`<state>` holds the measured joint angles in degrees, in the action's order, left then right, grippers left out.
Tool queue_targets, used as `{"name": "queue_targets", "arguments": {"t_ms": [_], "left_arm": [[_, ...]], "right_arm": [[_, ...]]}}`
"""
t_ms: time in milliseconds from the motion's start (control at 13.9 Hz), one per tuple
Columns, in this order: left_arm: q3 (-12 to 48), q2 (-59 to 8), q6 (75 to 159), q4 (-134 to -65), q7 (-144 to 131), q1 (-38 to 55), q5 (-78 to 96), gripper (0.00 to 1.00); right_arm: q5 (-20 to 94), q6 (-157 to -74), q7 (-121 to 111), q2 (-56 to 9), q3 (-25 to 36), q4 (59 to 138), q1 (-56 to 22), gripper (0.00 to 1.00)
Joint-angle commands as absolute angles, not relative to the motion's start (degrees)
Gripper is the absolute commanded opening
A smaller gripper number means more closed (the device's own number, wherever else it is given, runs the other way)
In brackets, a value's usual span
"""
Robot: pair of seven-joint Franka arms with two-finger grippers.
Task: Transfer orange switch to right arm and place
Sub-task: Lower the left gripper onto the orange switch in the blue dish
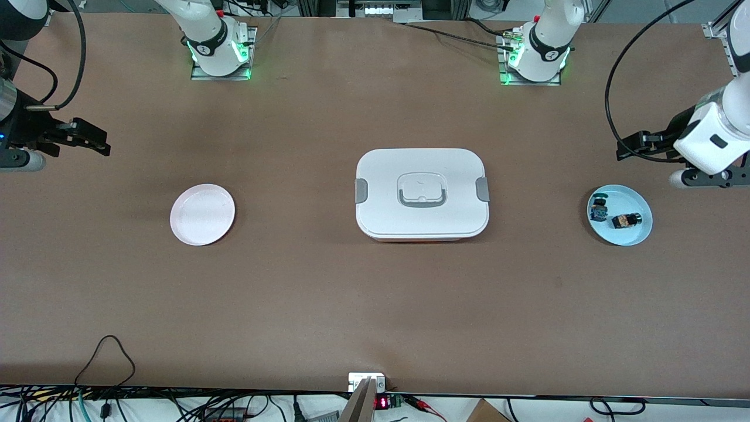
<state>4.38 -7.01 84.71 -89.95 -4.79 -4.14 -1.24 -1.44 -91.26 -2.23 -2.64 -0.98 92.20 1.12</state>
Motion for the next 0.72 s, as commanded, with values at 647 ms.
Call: {"name": "queue_targets", "arguments": {"t_ms": [647], "left_arm": [[4.3,-18.5,113.2,-104.4,-2.6,-17.1,-6.2,1.00]], "right_arm": [[-0.6,-90.9,-1.4,-2.1,-1.1,92.5,1.7,1.00]]}}
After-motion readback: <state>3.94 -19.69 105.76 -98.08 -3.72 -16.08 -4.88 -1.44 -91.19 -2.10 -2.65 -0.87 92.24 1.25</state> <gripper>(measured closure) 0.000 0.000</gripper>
